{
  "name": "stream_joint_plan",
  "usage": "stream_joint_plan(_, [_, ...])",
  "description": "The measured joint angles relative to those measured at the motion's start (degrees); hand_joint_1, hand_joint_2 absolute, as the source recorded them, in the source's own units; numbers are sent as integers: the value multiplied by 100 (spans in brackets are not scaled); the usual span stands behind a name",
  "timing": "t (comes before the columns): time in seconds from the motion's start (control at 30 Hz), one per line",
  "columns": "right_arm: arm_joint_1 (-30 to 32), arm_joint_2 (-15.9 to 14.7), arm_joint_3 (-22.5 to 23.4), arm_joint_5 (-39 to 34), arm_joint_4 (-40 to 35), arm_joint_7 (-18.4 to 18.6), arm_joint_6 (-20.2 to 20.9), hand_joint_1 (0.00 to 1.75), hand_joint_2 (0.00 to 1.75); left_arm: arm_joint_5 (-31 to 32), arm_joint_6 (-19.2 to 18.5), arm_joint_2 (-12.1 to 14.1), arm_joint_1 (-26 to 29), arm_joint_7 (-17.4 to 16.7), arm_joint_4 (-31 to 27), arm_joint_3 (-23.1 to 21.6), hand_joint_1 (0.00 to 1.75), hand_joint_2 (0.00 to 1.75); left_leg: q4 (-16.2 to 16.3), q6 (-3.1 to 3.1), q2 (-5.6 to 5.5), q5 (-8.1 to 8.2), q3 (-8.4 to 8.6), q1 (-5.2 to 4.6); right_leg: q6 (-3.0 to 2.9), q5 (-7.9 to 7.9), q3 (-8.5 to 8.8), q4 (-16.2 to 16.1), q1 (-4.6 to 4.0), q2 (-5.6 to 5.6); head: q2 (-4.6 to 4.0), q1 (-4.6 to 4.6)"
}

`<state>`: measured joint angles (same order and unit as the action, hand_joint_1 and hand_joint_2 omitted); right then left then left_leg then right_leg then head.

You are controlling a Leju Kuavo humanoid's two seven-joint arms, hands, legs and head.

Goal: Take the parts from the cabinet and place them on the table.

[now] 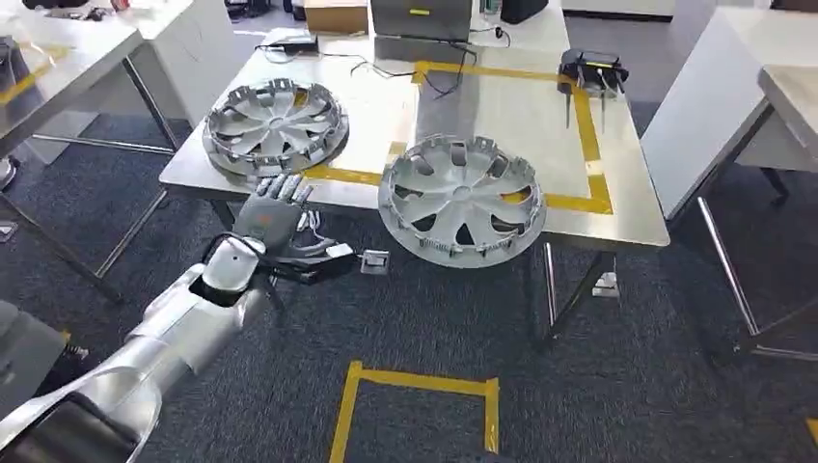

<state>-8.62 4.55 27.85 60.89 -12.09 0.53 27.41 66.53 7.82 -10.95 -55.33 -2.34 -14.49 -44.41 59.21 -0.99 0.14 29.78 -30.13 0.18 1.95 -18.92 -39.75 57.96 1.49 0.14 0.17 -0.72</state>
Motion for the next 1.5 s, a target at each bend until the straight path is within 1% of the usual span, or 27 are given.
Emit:
stream_joint_plan(0.03, [13, -7, 4, 9, 0, 0, 0, 0, 175, -50, 13, -2, 125, 11, 4, 115, 0, 0, -3, -45, 31, -74, -28, 0, 11, -249, -70, 108, -1, -4, 0, 2])
stream_joint_plan(0.1, [27, -7, 4, 11, 0, 2, 4, 0, 175, -135, 20, -2, 327, 48, 11, 247, 0, 0, 1, -115, 17, -239, -230, -9, 19, -1026, -289, 820, -3, -5, 0, 9])
stream_joint_plan(0.17, [27, -9, 11, -15, 0, 2, 2, 0, 175, -385, -48, 0, 512, 118, 26, 401, 0, 0, 6, -129, 15, -384, -430, -41, 20, -1403, -434, 1607, -25, -1, 0, 9])
stream_joint_plan(0.23, [34, -26, 41, -33, 0, -2, 0, 0, 175, -852, -211, 7, 824, 142, 48, 682, 0, 0, 17, -118, 26, -514, -603, -59, -10, -1135, -236, 1757, -61, -1, 0, 7])
stream_joint_plan(0.3, [56, -48, 61, -72, 0, -20, 0, 0, 175, -1523, -457, 15, 1202, 77, 80, 1092, 0, 0, 49, -91, 47, -613, -744, -59, -58, -801, 383, 1108, -108, -2, 0, 9])
stream_joint_plan(0.37, [50, -83, 96, -112, -9, -48, 0, 0, 175, -2168, -601, 24, 1569, -20, 98, 1548, 0, 0, 82, -34, 59, -695, -831, -79, -155, -1165, 1077, 126, -170, 2, 0, 9])
stream_joint_plan(0.5, [128, -85, 214, -269, -9, -217, 0, 0, 175, -3196, -710, 128, 2433, -337, 181, 2619, 0, 0, -27, 112, 88, -897, -811, -81, -309, -999, 982, -6, -175, 8, 0, 13])
stream_joint_plan(0.53, [148, -85, 258, -311, -9, -267, -2, 0, 175, -3454, -684, 190, 2677, -464, 219, 2899, 0, 0, 33, 140, 37, -766, -868, -51, -334, -910, 958, -42, -144, -18, 0, 15])
stream_joint_plan(0.57, [166, -87, 300, -330, -9, -284, 0, 0, 175, -3672, -660, 234, 2924, -551, 245, 3176, 0, 0, 238, 179, 4, -400, -929, -46, -387, -846, 891, -62, -129, -3, 0, 0])
stream_joint_plan(0.63, [203, -85, 343, -367, -9, -330, 0, 0, 175, -3925, -647, 326, 3317, -691, 295, 3611, 0, 0, 1002, 247, -7, 295, -1089, -15, -395, -716, 726, -54, -126, 6, 0, -7])
stream_joint_plan(0.67, [225, -85, 365, -391, -9, -343, 0, 0, 175, -4017, -647, 361, 3481, -774, 326, 3786, 0, 0, 1387, 272, -7, 466, -1144, -4, -387, -652, 633, -43, -125, 2, 0, -7])
stream_joint_plan(0.7, [240, -87, 394, -396, -9, -348, 0, 0, 175, -4105, -647, 402, 3634, -846, 352, 3983, 0, 0, 1623, 291, -5, 428, -1130, 7, -375, -589, 556, -32, -122, -9, 0, -7])
stream_joint_plan(0.73, [247, -87, 413, -393, -9, -345, 0, 0, 175, -4180, -647, 426, 3768, -905, 365, 4121, 0, 0, 1637, 302, -5, 251, -1024, 25, -358, -529, 461, -22, -117, -25, 0, -7])
stream_joint_plan(0.8, [241, -87, 433, -376, -9, -330, 0, 0, 175, -4255, -675, 467, 4015, -971, 389, 4376, 0, 0, 1110, 324, -4, -118, -516, 66, -308, -411, 272, 15, -98, -43, 0, -7])
stream_joint_plan(0.83, [228, -87, 435, -363, -9, -319, 0, 0, 175, -4298, -706, 472, 4115, -988, 396, 4480, 0, 0, 615, 340, -5, -75, -106, 94, -271, -359, 206, 52, -94, -42, 0, -7])
stream_joint_plan(0.87, [231, -105, 437, -350, -20, -297, 0, 0, 175, -4346, -747, 472, 4190, -1001, 393, 4571, 0, 0, 76, 360, -18, 238, 278, 78, -221, -323, 150, 79, -111, -38, 0, -13])
stream_joint_plan(0.9, [219, -103, 437, -343, -20, -291, 0, 0, 175, -4395, -765, 479, 4281, -988, 396, 4647, 0, 0, 26, 228, -63, 248, 260, 35, -182, -277, 164, 82, -113, -48, 0, 24])
stream_joint_plan(1.0, [200, -103, 468, -367, -20, -271, -2, 0, 175, -4522, -837, 490, 4522, -949, 424, 4904, 0, 0, -7, 55, -22, 143, 142, -1, -68, -100, 159, 12, -73, -34, 0, 17])
stream_joint_plan(1.03, [214, -103, 476, -372, -20, -262, -2, 0, 175, -4539, -839, 494, 4559, -944, 437, 4959, 0, 0, -21, -15, 20, 62, 76, 16, -40, -207, 118, 75, -54, -28, 0, 20])
stream_joint_plan(1.13, [223, -87, 479, -413, -20, -241, 17, 0, 175, -4557, -846, 500, 4619, -942, 444, 5075, 0, 0, -19, -100, 10, -161, -188, -12, -28, -1363, -129, 1047, -66, -21, 0, 35])
stream_joint_plan(1.17, [213, -87, 494, -483, -20, -243, 17, 0, 175, -4559, -848, 498, 4643, -910, 448, 5108, 0, 0, -12, -112, 13, -243, -263, -34, -43, -1608, -183, 1468, -78, -14, 0, 35])
stream_joint_plan(1.2, [211, -87, 536, -516, -20, -240, 9, 0, 175, -4557, -859, 498, 4667, -859, 450, 5116, 0, 0, 0, -118, 17, -327, -374, -54, -61, -1644, -166, 1758, -97, -12, 0, 35])
stream_joint_plan(1.27, [207, -87, 570, -418, -20, -188, -2, 0, 175, -4550, -859, 494, 4710, -693, 450, 5136, 0, 0, 26, -114, 26, -458, -569, -76, -122, -1274, 163, 1677, -153, -13, 0, 35])
stream_joint_plan(1.33, [191, -87, 570, -396, -20, -221, 0, 0, 175, -4550, -820, 472, 4708, -612, 448, 5175, 0, 0, 44, -104, 24, -574, -700, -82, -229, -1028, 888, 819, -235, -12, 0, 37])
stream_joint_plan(1.37, [147, -96, 570, -374, -33, -240, 0, 0, 175, -4546, -802, 429, 4704, -584, 439, 5195, 0, 0, 47, -90, 32, -640, -732, -72, -334, -1276, 1285, 211, -286, -19, 0, 37])
stream_joint_plan(1.4, [102, -96, 570, -370, -39, -275, 0, 0, 175, -4518, -774, 426, 4698, -538, 437, 5197, 0, 0, 43, -50, 41, -697, -753, -82, -342, -1347, 1434, -119, -292, -24, 0, 35])
stream_joint_plan(1.5, [38, -90, 570, -339, -39, -341, 0, 0, 175, -4404, -776, 404, 4669, -518, 437, 5197, 0, 0, -69, 58, 61, -878, -748, -35, -424, -1220, 1315, -128, -336, -18, 0, 57])
